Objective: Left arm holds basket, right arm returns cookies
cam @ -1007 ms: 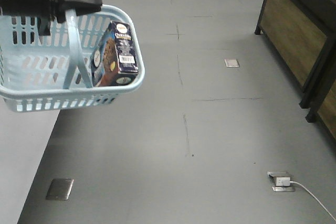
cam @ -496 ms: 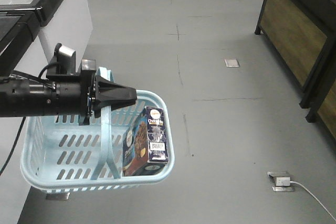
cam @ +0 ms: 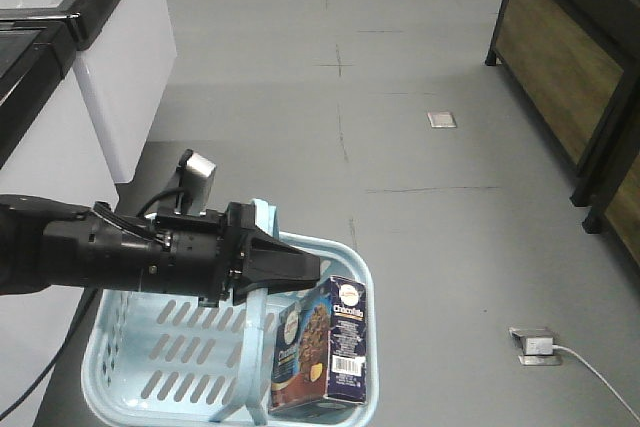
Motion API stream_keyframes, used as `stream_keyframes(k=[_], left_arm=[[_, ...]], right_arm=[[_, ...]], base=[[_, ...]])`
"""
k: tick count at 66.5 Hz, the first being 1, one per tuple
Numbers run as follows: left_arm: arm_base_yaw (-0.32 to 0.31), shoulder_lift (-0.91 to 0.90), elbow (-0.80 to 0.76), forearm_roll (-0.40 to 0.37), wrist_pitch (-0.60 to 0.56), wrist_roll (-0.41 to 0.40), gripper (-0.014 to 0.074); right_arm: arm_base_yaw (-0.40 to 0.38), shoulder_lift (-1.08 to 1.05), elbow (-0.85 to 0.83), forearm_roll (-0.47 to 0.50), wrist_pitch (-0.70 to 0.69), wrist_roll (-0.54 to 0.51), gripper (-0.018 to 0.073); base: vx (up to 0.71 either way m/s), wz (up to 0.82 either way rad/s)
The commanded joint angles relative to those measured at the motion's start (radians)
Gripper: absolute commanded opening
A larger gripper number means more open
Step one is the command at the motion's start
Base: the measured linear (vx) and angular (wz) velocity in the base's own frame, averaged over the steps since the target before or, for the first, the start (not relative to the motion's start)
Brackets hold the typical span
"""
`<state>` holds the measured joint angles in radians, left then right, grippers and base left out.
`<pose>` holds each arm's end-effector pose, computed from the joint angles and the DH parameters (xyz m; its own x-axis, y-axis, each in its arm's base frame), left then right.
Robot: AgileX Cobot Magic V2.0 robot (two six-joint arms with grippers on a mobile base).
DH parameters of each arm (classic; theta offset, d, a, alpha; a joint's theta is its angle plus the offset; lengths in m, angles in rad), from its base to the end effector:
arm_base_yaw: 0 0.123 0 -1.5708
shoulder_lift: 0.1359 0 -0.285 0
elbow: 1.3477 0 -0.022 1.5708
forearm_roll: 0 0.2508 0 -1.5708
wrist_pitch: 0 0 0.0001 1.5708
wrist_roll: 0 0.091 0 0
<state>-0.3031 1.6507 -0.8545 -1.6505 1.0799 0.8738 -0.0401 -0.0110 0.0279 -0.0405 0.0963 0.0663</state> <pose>0.2647 -0.1666 0.2318 -0.9783 -0.0741 -0.1933 0.1667 0.2719 -0.9478 0.0568 -0.0026 0.1956 -0.0248 0.0270 -0.9993 0.0446 0.9987 0.0259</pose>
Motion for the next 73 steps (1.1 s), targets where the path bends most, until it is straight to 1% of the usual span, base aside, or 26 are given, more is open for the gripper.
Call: stream_keyframes(k=[1,6,11,19,28,38,49,55,73], left_arm=[[-0.042,-0.052,-0.025,-0.132,0.053,0.018,-0.0003],[-0.066,-0.052,-0.025,-0.132,0.043,0.018,-0.0003],[-0.076,-0.052,-0.026,-0.132,0.027,0.018,-0.0003],[-0.076,-0.052,-0.050,-0.132,0.009,-0.021,-0.0003],[-0.076,-0.052,-0.112,-0.132,0.016,-0.040,-0.0003],[-0.076,-0.052,-0.142,-0.132,0.022,-0.091,-0.0003],[-0.076,-0.052,-0.140,-0.132,0.033,-0.091,-0.0003],[-0.076,-0.052,-0.140,-0.128,0.021,-0.074,-0.0003],[-0.076,-0.052,-0.139,-0.127,0.024,-0.075,-0.0003]], right_arm=[[-0.007,-0.014,0.018,-0.007,-0.080,-0.010,-0.0006],[-0.007,-0.014,0.018,-0.007,-0.080,-0.010,-0.0006],[-0.007,-0.014,0.018,-0.007,-0.080,-0.010,-0.0006],[-0.007,-0.014,0.018,-0.007,-0.080,-0.010,-0.0006],[-0.007,-0.014,0.018,-0.007,-0.080,-0.010,-0.0006],[-0.007,-0.014,0.018,-0.007,-0.080,-0.010,-0.0006],[-0.007,-0.014,0.018,-0.007,-0.080,-0.010,-0.0006],[-0.007,-0.013,0.018,-0.007,-0.080,-0.010,-0.0006],[-0.007,-0.013,0.018,-0.007,-0.080,-0.010,-0.0006]], base=[[0.00,0.00],[0.00,0.00],[0.00,0.00],[0.00,0.00],[0.00,0.00],[0.00,0.00],[0.00,0.00],[0.00,0.00],[0.00,0.00]])
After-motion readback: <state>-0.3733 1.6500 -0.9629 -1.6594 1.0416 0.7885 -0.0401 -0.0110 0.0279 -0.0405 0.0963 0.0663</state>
